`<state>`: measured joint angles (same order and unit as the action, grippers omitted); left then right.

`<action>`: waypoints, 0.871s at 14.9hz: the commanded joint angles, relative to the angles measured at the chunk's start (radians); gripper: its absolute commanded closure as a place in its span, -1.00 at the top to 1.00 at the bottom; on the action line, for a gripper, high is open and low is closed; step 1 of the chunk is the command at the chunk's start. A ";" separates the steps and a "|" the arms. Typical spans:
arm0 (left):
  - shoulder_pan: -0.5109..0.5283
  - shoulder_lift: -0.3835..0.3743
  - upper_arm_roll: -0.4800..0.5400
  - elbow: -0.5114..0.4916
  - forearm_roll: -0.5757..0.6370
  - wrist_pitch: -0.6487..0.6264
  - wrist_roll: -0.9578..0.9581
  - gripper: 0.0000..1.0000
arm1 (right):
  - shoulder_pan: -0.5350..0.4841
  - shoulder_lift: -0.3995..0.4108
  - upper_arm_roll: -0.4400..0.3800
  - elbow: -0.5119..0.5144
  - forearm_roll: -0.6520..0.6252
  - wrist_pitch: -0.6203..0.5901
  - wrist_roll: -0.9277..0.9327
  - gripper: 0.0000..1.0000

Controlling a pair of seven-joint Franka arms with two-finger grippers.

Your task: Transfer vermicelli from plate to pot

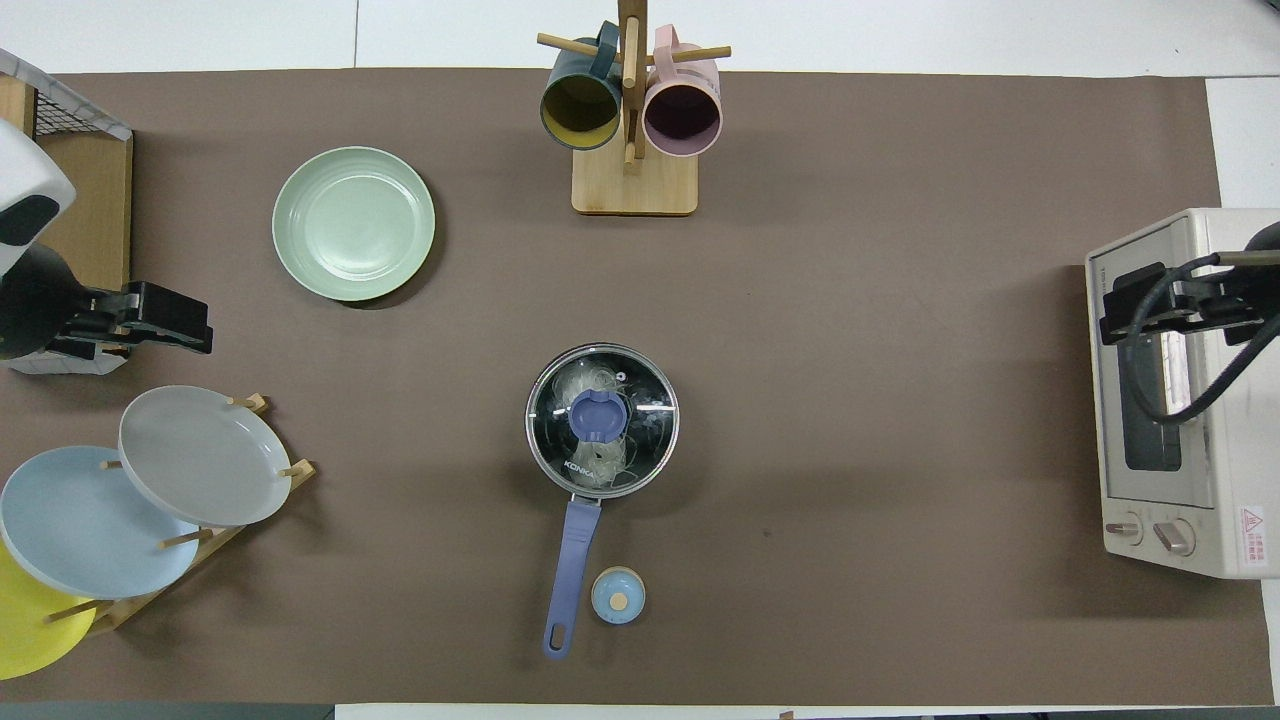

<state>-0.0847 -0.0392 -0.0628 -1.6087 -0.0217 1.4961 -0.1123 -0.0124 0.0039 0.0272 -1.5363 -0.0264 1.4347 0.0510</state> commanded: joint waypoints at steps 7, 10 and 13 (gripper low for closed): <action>0.008 -0.010 -0.006 -0.002 0.020 -0.002 -0.009 1.00 | -0.021 -0.025 -0.016 -0.041 0.011 0.015 -0.052 1.00; 0.008 -0.010 -0.006 -0.002 0.020 -0.002 -0.009 1.00 | -0.021 -0.025 -0.023 -0.042 0.011 0.020 -0.086 1.00; 0.008 -0.010 -0.006 -0.002 0.020 -0.002 -0.009 1.00 | -0.020 -0.025 -0.020 -0.041 0.011 0.023 -0.083 1.00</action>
<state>-0.0847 -0.0392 -0.0628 -1.6087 -0.0217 1.4961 -0.1124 -0.0195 0.0033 0.0001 -1.5463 -0.0263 1.4347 -0.0089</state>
